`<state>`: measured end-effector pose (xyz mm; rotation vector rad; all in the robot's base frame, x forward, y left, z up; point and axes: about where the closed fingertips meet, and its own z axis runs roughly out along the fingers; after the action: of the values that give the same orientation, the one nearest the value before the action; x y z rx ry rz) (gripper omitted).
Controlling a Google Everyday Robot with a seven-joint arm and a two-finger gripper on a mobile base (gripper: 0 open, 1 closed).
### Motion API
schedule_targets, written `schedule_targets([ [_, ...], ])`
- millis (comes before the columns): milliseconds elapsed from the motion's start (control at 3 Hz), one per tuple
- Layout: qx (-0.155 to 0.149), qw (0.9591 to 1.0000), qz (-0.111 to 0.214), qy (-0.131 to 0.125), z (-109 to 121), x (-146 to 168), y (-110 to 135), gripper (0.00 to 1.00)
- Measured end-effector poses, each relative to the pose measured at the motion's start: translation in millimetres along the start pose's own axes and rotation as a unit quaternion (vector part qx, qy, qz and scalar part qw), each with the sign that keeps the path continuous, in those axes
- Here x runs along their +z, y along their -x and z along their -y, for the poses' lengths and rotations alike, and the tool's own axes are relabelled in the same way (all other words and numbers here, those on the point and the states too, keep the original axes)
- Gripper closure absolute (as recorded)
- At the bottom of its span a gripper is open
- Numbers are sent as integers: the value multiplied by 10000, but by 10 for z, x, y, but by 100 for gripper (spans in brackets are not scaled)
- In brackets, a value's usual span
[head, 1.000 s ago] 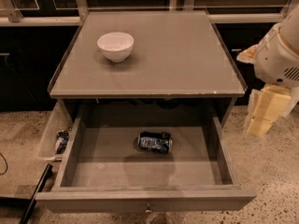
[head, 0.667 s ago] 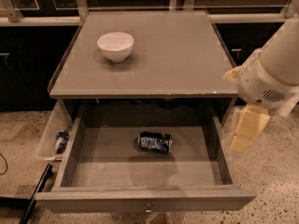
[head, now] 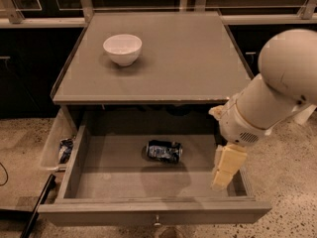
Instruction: Pick pepsi can from top drawer and place on counter
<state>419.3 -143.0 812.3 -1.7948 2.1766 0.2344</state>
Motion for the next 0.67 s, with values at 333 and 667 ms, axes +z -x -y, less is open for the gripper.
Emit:
schedule_targets([
  [333,-175,9995,259,-23,44,379,78,0],
  [667,-176,9995,259,-23,43,380,78,0],
])
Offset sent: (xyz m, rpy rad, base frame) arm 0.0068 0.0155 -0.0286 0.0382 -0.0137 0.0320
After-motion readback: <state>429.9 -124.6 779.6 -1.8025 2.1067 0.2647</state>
